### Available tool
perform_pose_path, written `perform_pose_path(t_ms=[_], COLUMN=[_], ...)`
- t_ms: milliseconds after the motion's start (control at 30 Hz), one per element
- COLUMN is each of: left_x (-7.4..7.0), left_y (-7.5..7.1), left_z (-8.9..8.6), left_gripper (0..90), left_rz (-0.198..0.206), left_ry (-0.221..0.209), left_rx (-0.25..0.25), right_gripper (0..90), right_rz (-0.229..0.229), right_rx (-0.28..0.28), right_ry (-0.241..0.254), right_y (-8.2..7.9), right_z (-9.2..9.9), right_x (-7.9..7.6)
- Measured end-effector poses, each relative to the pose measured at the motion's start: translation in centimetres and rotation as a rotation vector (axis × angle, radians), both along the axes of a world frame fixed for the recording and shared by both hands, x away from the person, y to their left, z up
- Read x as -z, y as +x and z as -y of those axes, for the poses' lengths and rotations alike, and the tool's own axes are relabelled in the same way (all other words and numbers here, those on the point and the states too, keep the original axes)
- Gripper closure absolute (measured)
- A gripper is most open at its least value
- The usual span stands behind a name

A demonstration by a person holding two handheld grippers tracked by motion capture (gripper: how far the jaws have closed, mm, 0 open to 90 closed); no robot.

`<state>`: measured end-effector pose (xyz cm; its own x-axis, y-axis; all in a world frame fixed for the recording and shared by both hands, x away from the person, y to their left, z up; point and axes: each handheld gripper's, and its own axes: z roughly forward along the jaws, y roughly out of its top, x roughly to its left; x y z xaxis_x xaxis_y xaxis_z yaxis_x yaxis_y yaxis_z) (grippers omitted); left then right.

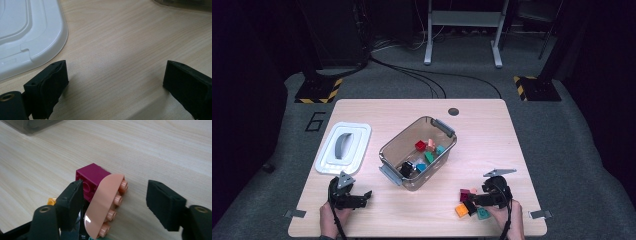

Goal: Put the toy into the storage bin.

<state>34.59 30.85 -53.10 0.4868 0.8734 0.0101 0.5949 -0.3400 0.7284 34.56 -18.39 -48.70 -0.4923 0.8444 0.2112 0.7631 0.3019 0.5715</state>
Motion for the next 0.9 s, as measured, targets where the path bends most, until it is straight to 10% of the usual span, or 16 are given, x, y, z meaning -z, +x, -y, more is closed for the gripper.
perform_pose_path(t_ms=[433,900], left_x=[0.0,0.0], left_y=[0.0,0.0], left_z=[-0.1,0.0], left_gripper=[5.6,5.6], left_rz=[0.001,0.001], left_ry=[0.01,0.008], left_rx=[0.007,0.005], right_gripper=[64.2,58.9], right_rz=[-0.03,-0.04], right_rx=[0.013,0.024], right_ry=[-0.031,-0.126], right_y=[0.3,2.7], right_z=[0.1,-1.6], right_x=[-0.1,-0.6])
